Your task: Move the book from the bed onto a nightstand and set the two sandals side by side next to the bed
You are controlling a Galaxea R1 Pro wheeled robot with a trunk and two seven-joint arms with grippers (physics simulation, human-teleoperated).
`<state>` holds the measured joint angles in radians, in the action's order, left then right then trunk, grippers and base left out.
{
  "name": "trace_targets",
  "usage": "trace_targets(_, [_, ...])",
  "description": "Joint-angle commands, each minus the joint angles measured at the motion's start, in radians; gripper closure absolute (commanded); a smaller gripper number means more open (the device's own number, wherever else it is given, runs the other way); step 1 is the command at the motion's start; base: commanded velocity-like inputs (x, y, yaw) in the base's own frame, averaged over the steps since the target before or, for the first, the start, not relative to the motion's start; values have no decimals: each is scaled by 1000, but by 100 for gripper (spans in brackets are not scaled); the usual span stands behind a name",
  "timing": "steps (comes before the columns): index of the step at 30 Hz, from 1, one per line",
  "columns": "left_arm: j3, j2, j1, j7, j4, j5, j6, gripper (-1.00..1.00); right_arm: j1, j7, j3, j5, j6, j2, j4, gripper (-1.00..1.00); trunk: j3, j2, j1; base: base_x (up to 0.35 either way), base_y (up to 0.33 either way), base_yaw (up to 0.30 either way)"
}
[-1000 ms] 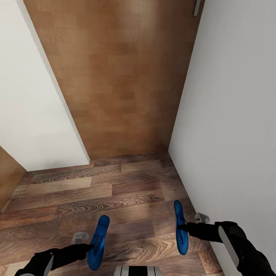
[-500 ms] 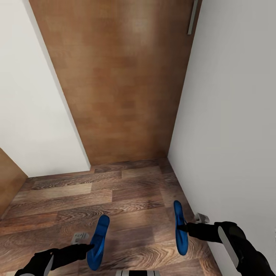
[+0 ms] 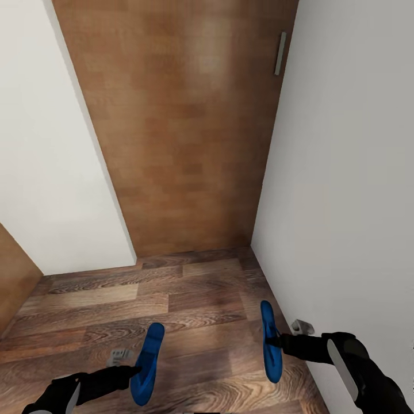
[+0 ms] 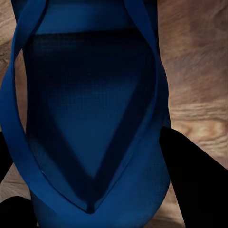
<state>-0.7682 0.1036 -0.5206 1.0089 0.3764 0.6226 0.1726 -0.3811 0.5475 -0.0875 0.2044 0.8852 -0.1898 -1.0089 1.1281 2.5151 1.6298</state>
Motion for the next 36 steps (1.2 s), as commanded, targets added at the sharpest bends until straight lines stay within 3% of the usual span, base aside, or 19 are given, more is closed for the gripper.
trace_targets(1, [-8, -1, -1, 7, 1, 6, 10, 100, -1, 2, -1, 1, 6, 0, 0, 100, -3, 0, -1, 0, 0, 0])
trace_targets(8, [-8, -1, -1, 7, 1, 5, 10, 100, 0, 2, -1, 1, 6, 0, 0, 100, -30, -2, -4, 0, 0, 153])
trace_targets(31, [-7, -1, -1, 4, 0, 6, 11, 100, 0, -3, -2, -1, 4, 0, 30, 100, -119, -7, -14, 0, 0, 290])
trace_targets(33, [-7, -3, -1, 1, 0, 6, 11, 100, 0, -4, -2, -14, -26, 1, 62, 100, -127, -7, -15, 0, 0, 293])
trace_targets(36, [-7, -6, -1, -22, 0, 6, 11, 100, -1, -5, -1, -56, -135, 2, 133, 100, -138, -8, -16, 0, 0, 294])
